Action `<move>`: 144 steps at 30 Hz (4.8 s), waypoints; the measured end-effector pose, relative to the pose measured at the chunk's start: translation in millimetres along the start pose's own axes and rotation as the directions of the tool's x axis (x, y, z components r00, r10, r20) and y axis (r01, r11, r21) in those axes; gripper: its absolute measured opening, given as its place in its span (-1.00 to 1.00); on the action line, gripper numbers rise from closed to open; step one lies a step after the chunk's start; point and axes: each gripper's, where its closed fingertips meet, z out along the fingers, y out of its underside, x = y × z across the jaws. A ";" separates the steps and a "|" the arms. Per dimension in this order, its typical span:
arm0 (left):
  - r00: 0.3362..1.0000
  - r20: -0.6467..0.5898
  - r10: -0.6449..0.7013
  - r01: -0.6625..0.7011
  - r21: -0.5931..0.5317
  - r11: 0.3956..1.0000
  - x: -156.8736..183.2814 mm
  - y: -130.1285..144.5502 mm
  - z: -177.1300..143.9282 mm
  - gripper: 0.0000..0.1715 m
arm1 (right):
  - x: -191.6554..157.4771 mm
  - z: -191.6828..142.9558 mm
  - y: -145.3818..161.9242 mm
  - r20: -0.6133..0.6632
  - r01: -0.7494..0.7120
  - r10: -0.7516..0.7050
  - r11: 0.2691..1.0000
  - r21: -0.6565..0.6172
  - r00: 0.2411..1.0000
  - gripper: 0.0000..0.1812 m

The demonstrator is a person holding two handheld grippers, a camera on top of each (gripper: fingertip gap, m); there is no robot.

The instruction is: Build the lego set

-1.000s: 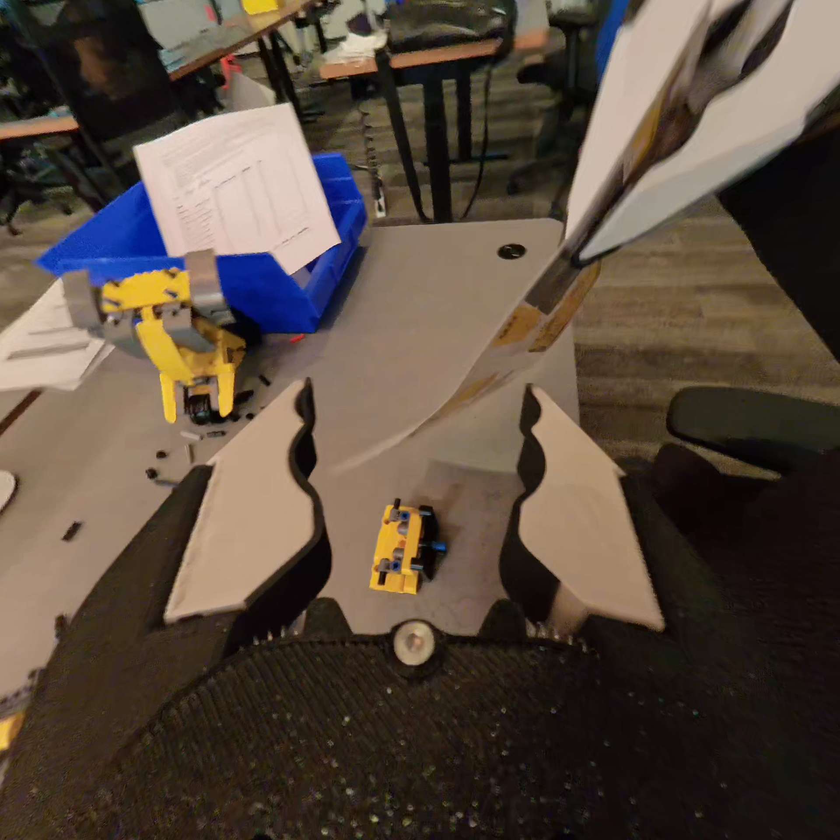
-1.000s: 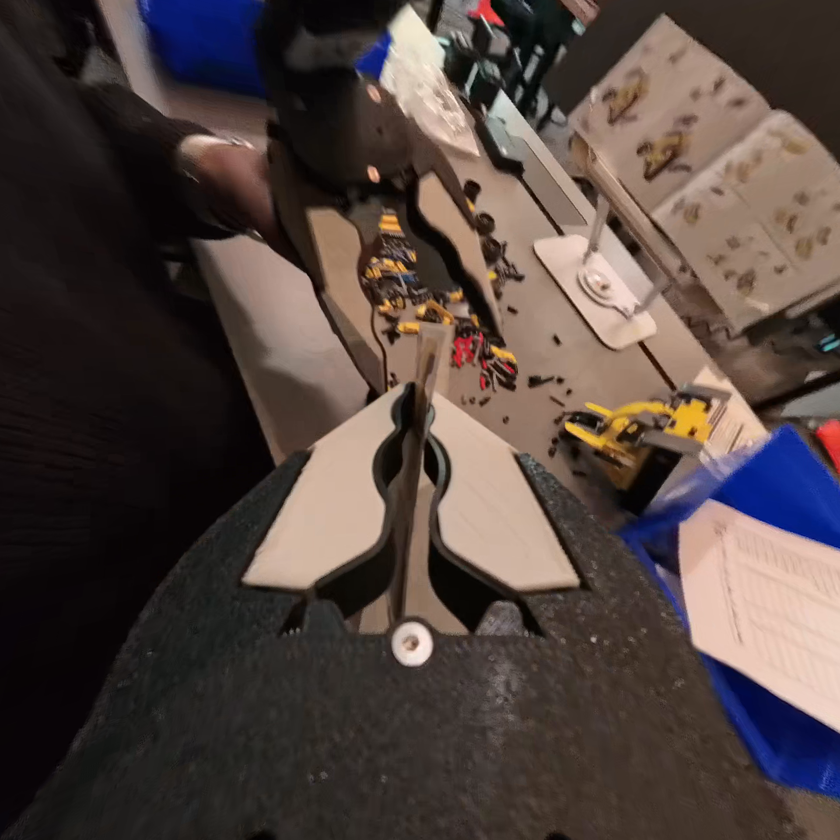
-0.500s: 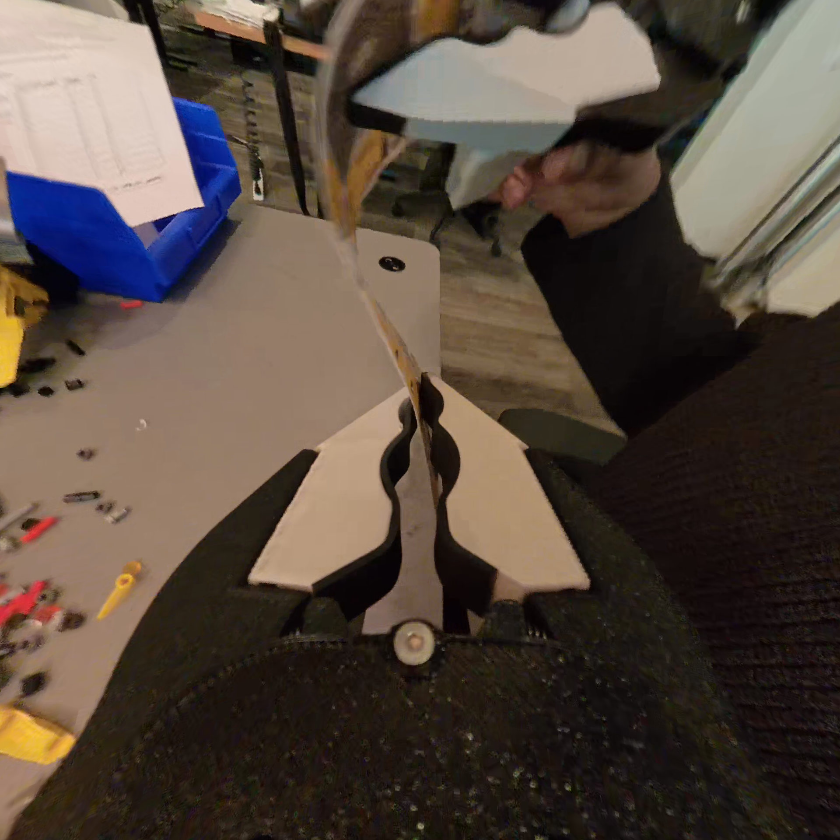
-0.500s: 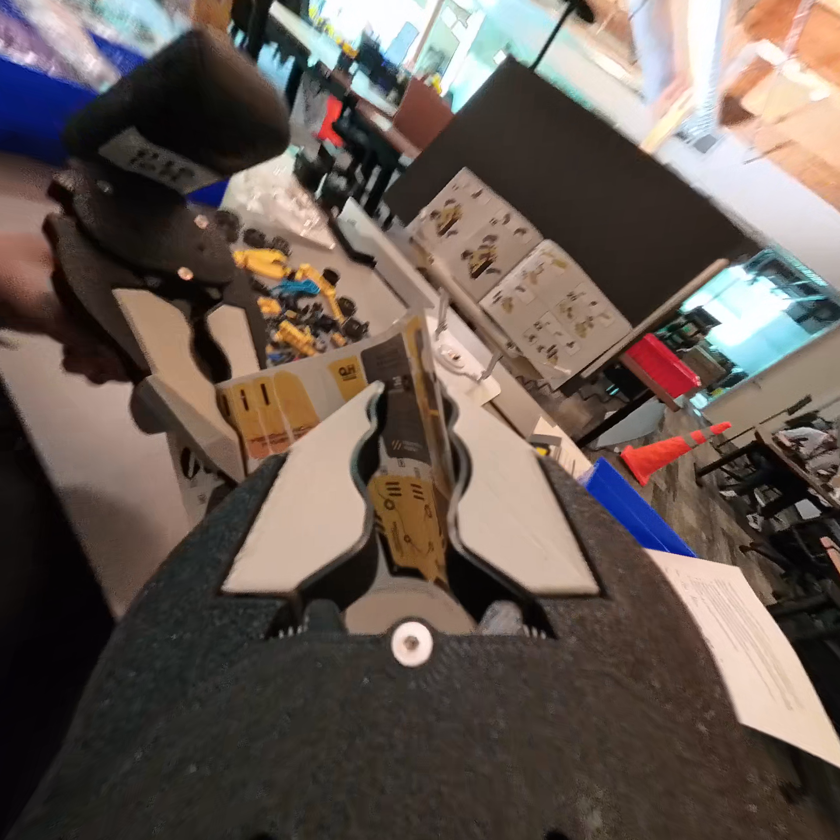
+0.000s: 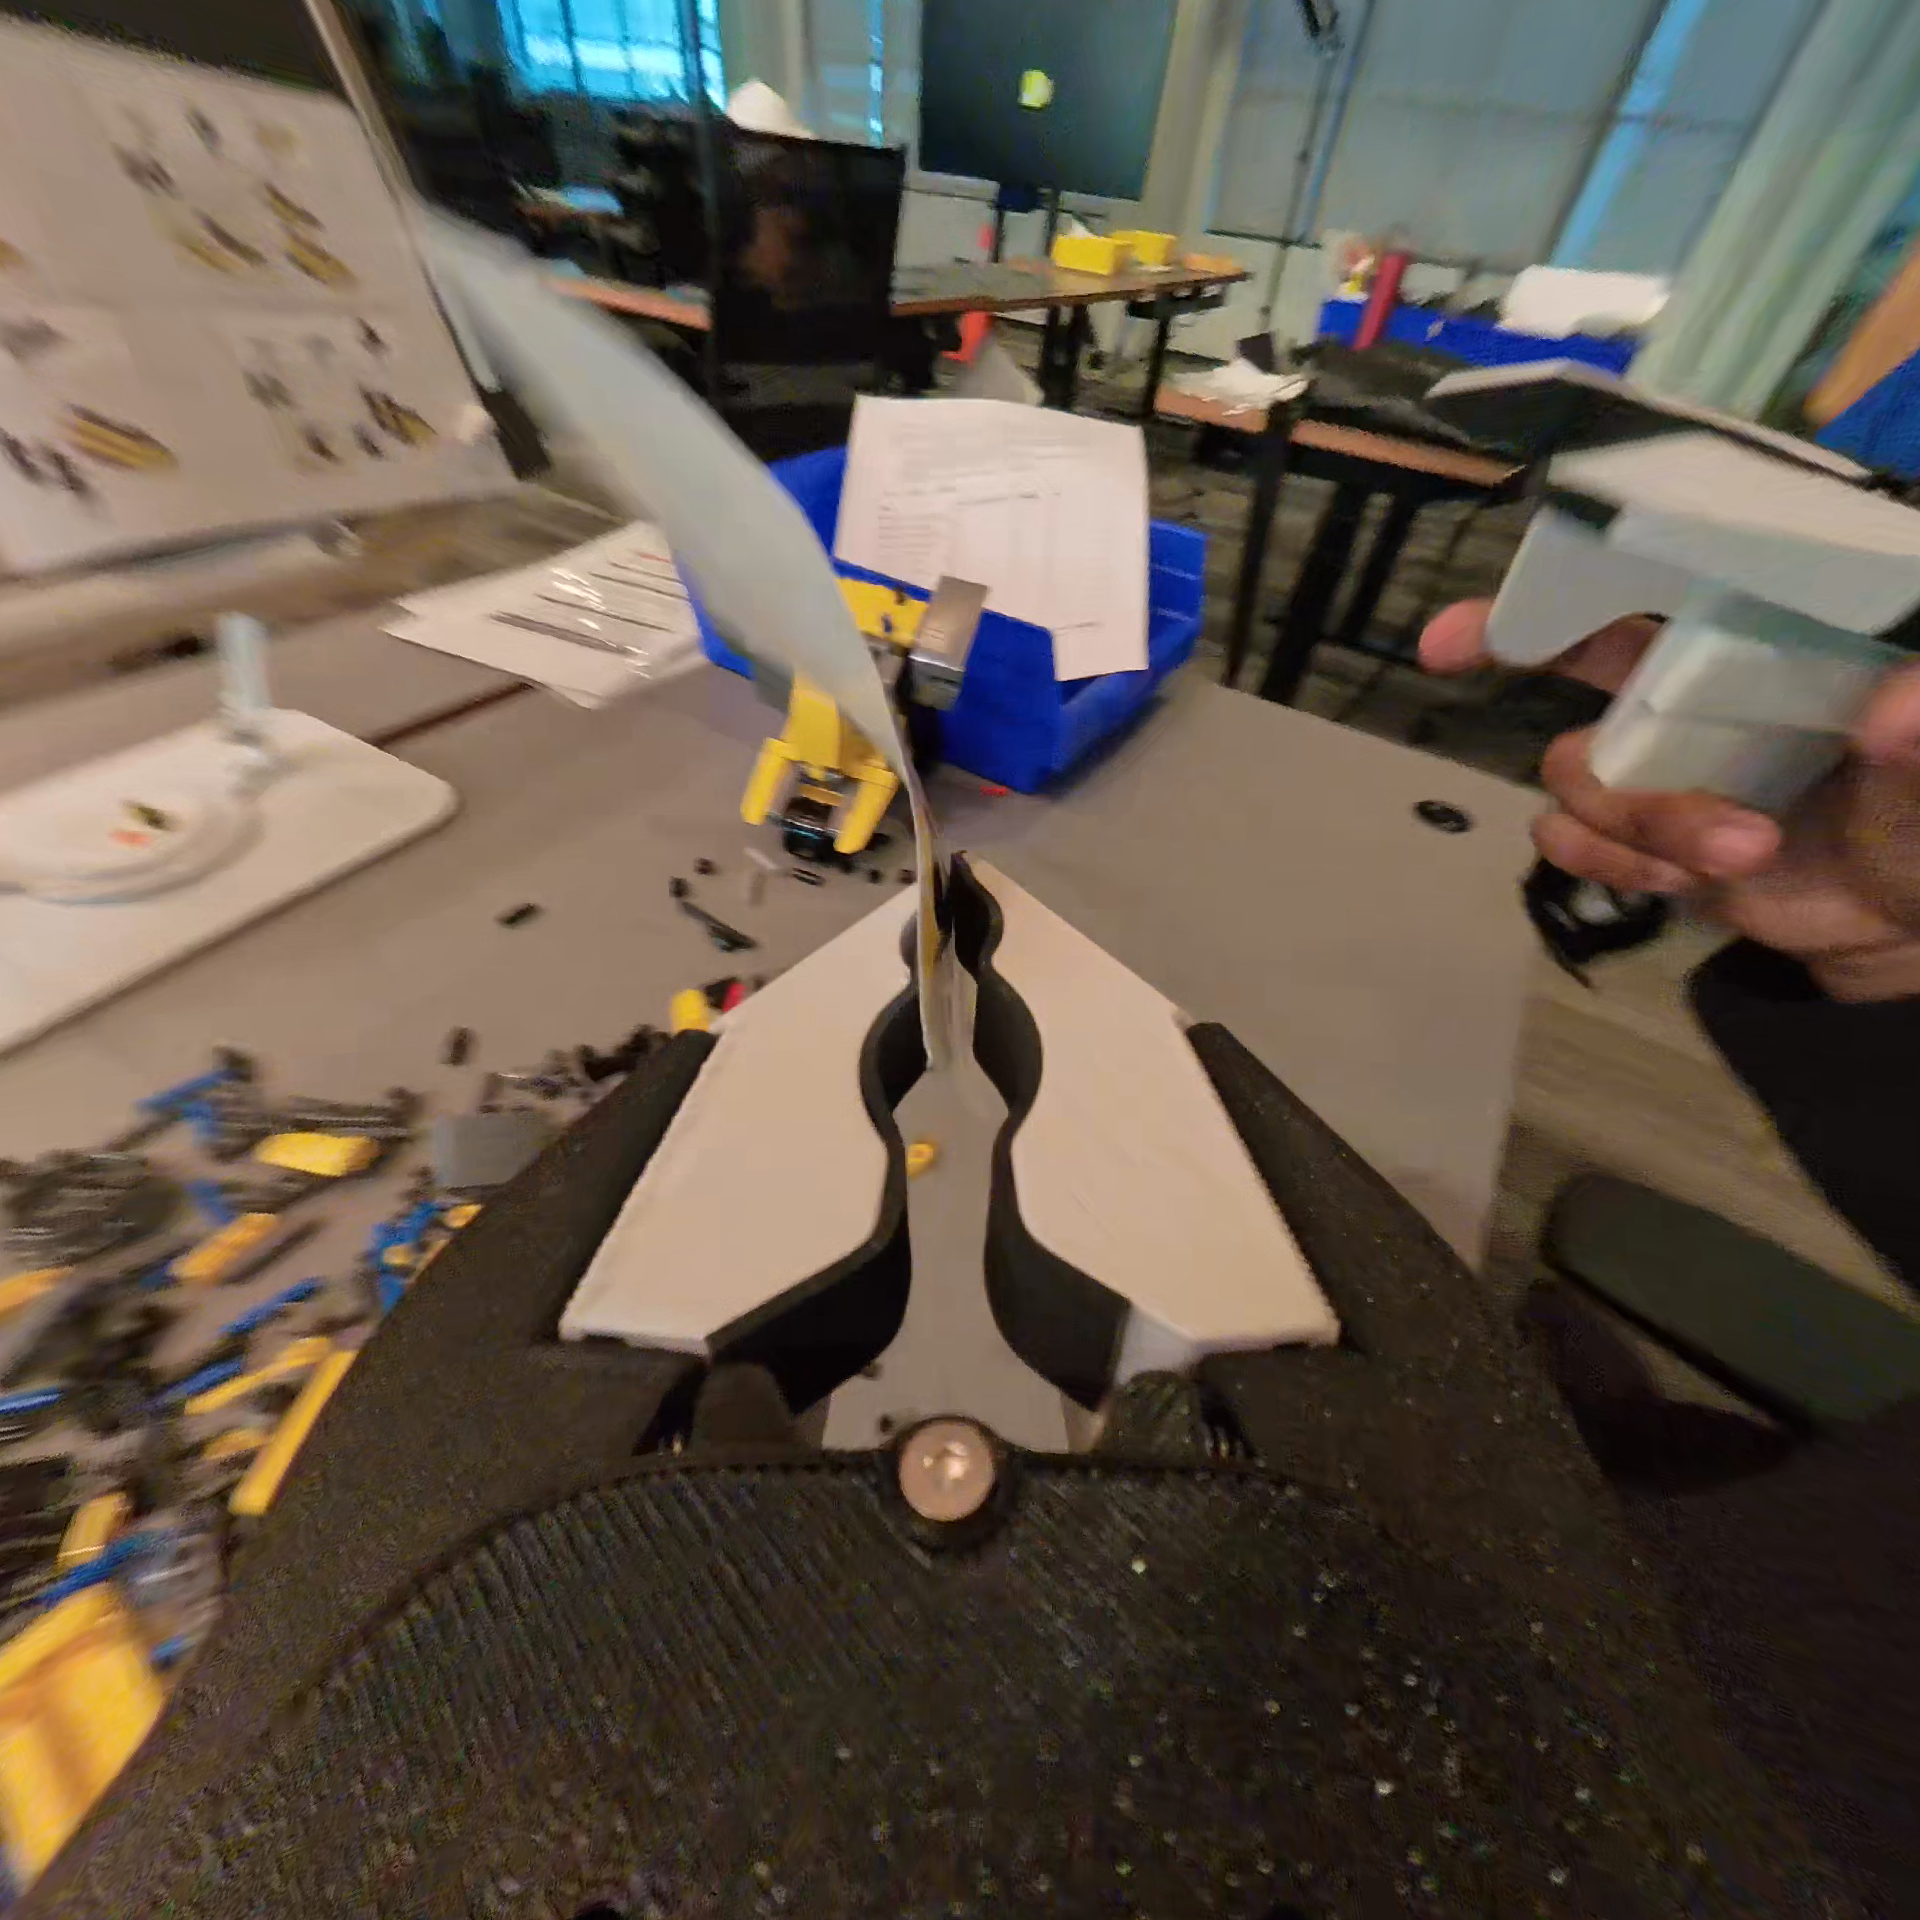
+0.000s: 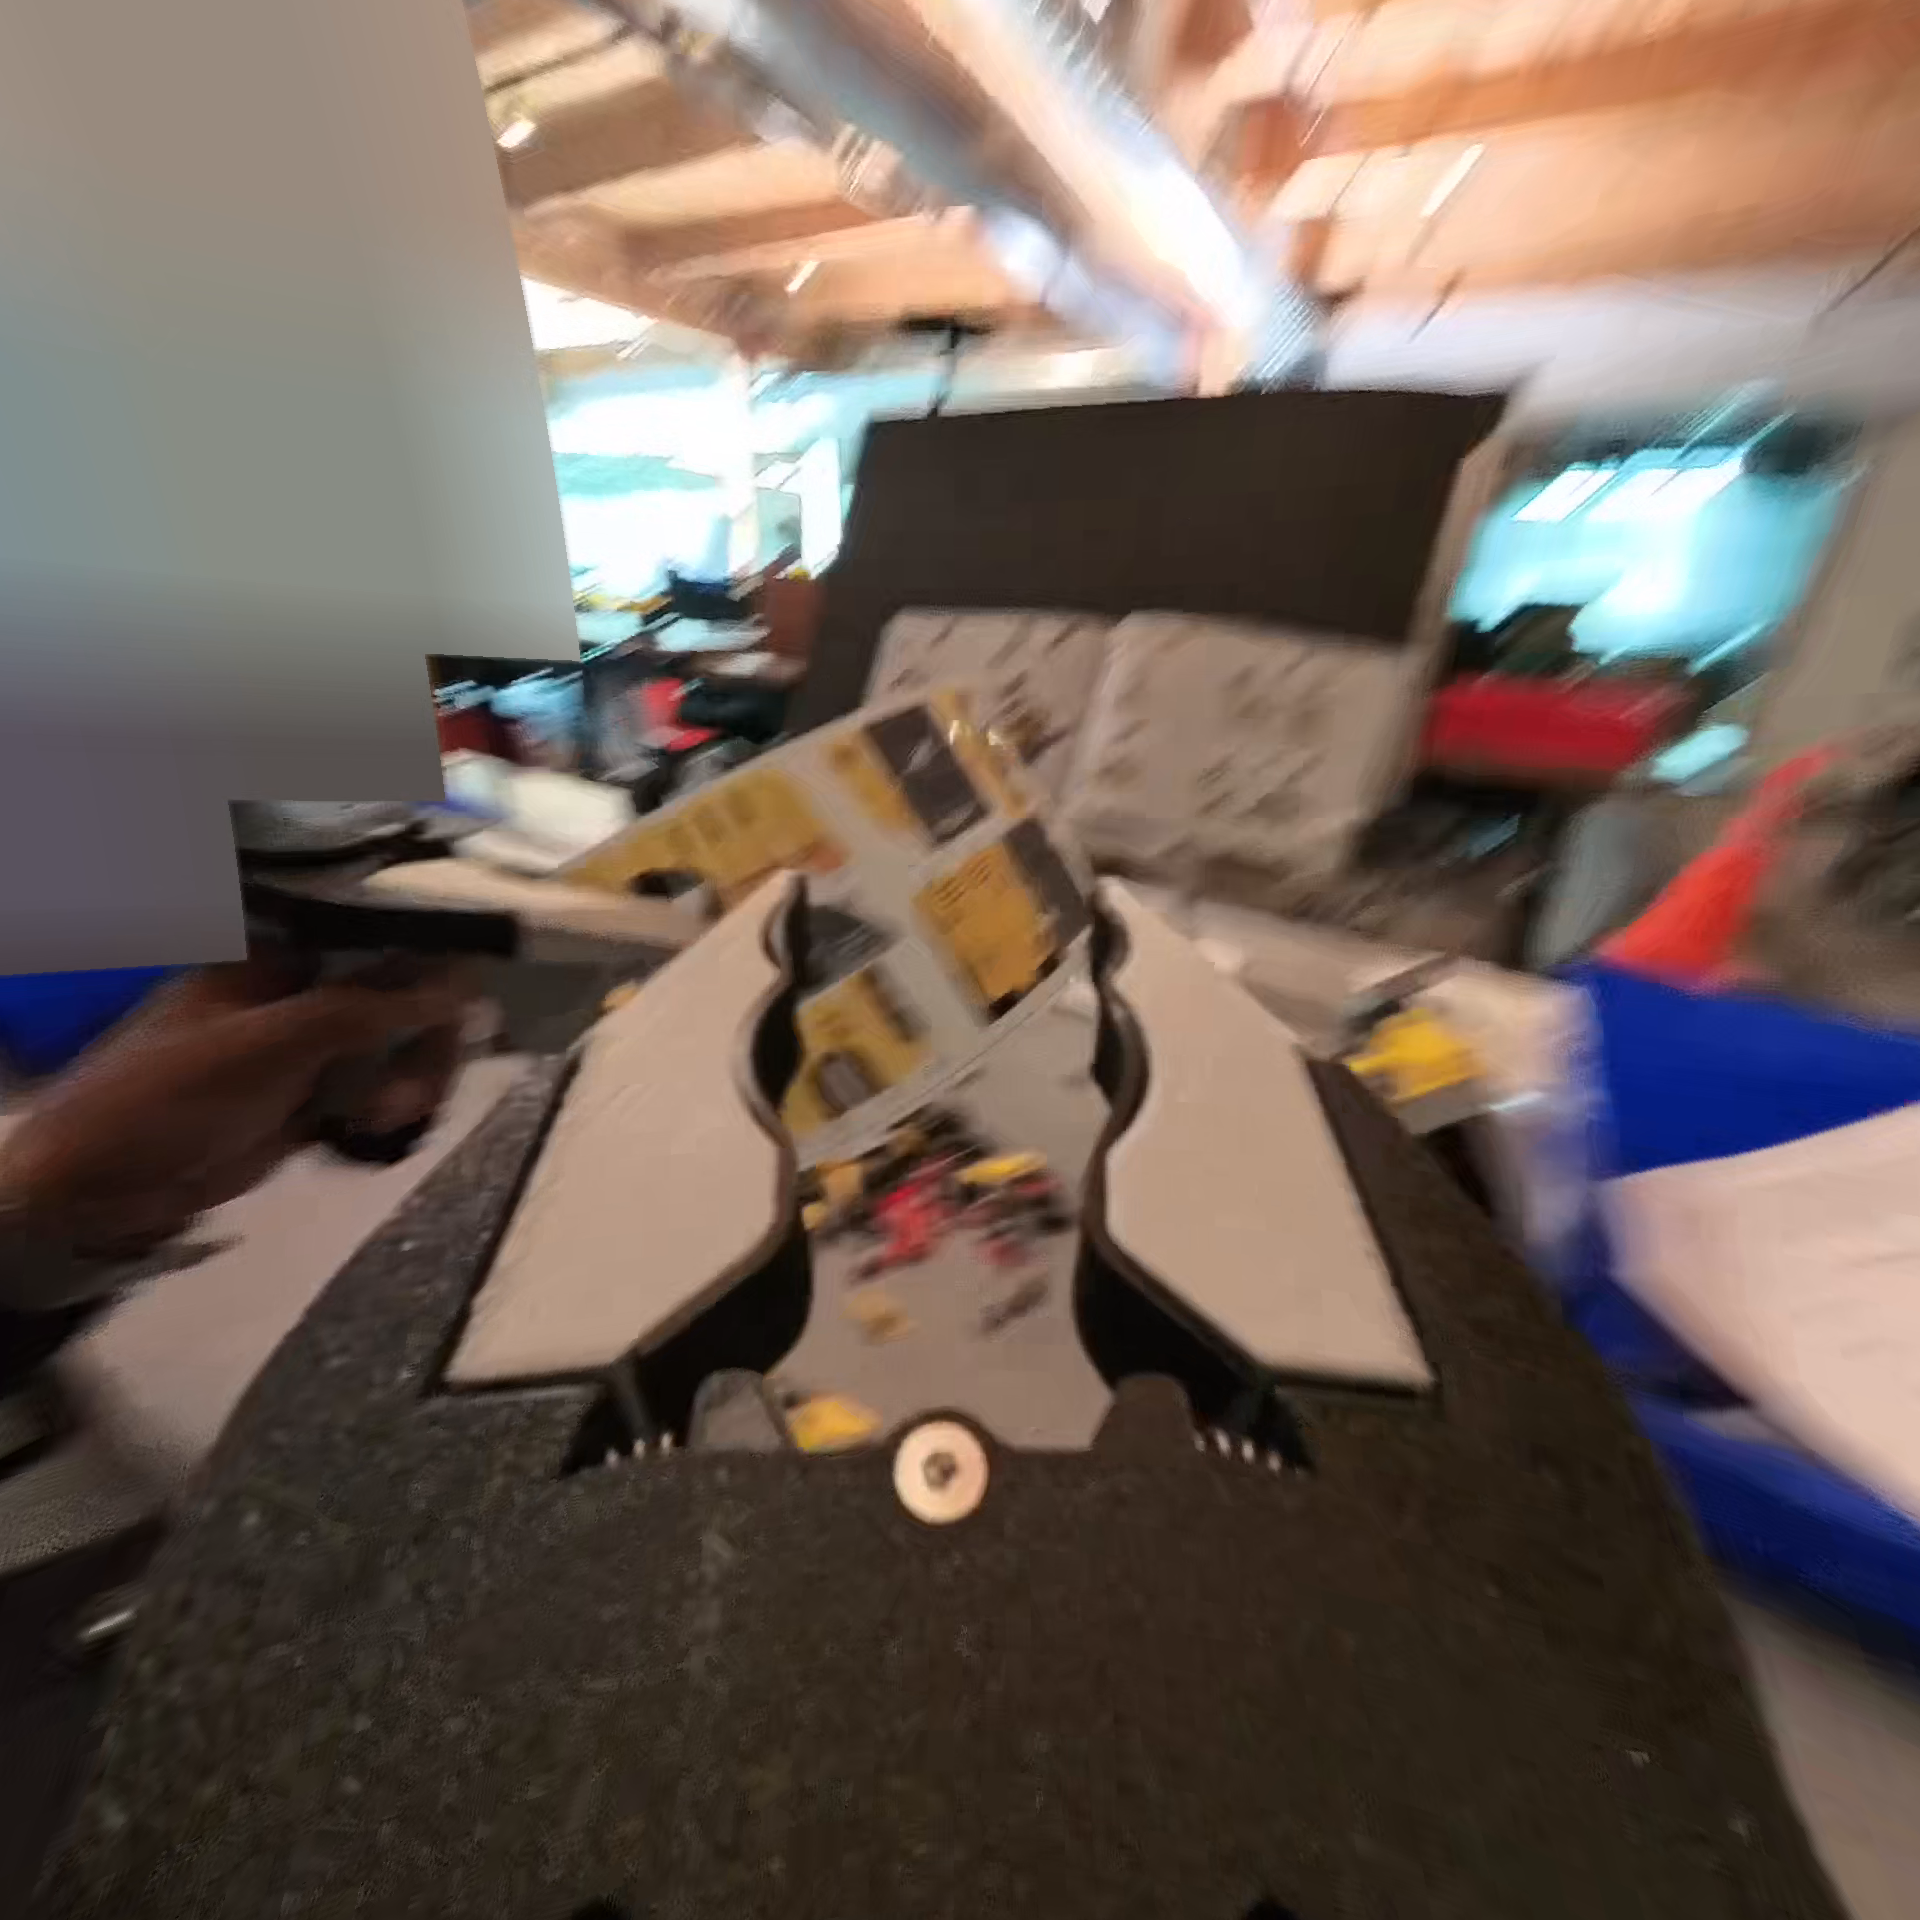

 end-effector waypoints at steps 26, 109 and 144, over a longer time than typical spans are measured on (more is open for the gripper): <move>0.579 0.051 0.814 -0.722 -0.431 0.541 36.3 68.3 25.6 -1.00 | -30.0 35.9 101.3 0.116 -0.218 0.298 0.867 -0.448 0.948 -0.68; 0.959 0.008 0.282 -0.277 -0.170 0.946 22.4 67.2 12.6 -0.54 | 109.0 -14.6 141.3 -0.025 0.312 -0.702 0.349 -0.884 0.712 -1.00; 0.970 -0.001 0.244 -0.240 -0.177 0.954 16.4 74.0 13.8 -0.54 | 158.3 2.6 154.9 0.052 0.374 -0.784 0.236 -0.897 0.619 -1.00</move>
